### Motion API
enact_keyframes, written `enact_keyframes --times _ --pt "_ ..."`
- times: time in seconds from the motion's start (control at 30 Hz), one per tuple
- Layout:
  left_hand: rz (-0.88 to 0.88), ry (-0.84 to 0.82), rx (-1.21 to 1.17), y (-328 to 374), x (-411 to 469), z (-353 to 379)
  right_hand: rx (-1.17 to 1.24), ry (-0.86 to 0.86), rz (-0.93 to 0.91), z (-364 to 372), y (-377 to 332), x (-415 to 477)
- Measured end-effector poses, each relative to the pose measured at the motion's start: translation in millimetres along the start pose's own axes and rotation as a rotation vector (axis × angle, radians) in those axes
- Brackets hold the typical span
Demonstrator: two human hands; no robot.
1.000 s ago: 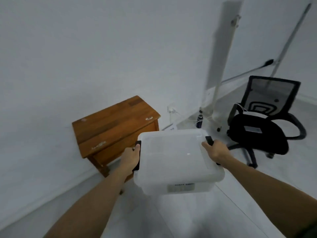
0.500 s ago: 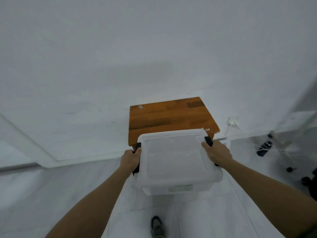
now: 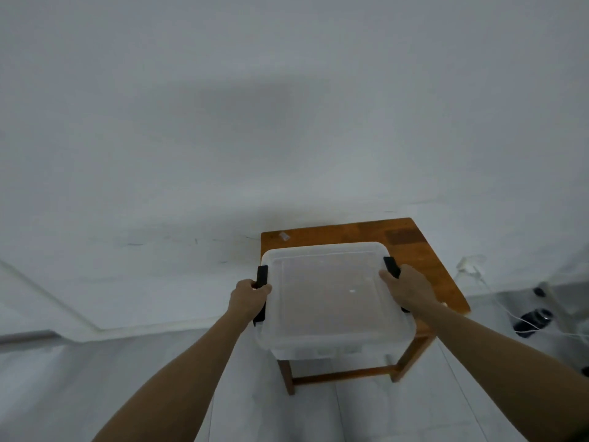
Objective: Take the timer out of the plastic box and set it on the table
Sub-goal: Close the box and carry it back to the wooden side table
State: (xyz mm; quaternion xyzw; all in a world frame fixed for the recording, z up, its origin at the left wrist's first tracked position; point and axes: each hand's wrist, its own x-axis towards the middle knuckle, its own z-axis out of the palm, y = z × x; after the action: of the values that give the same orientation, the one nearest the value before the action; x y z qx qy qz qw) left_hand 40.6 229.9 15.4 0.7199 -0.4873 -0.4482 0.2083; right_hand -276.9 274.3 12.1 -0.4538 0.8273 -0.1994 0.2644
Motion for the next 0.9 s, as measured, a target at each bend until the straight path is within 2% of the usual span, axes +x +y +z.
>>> enact_keyframes --times 0.33,0.63,0.9 --pt "-0.065 -0.038 -0.008 25.9 101.1 4.3 -0.103 -0.084 -0.002 25.1 -37.4 115.8" --pt "-0.112 -0.002 0.029 60.6 185.7 15.0 -0.154 -0.122 -0.043 41.5 -63.4 227.9" --pt "-0.114 0.026 0.044 75.5 227.1 16.2 -0.19 -0.133 -0.031 55.6 -72.7 273.9"
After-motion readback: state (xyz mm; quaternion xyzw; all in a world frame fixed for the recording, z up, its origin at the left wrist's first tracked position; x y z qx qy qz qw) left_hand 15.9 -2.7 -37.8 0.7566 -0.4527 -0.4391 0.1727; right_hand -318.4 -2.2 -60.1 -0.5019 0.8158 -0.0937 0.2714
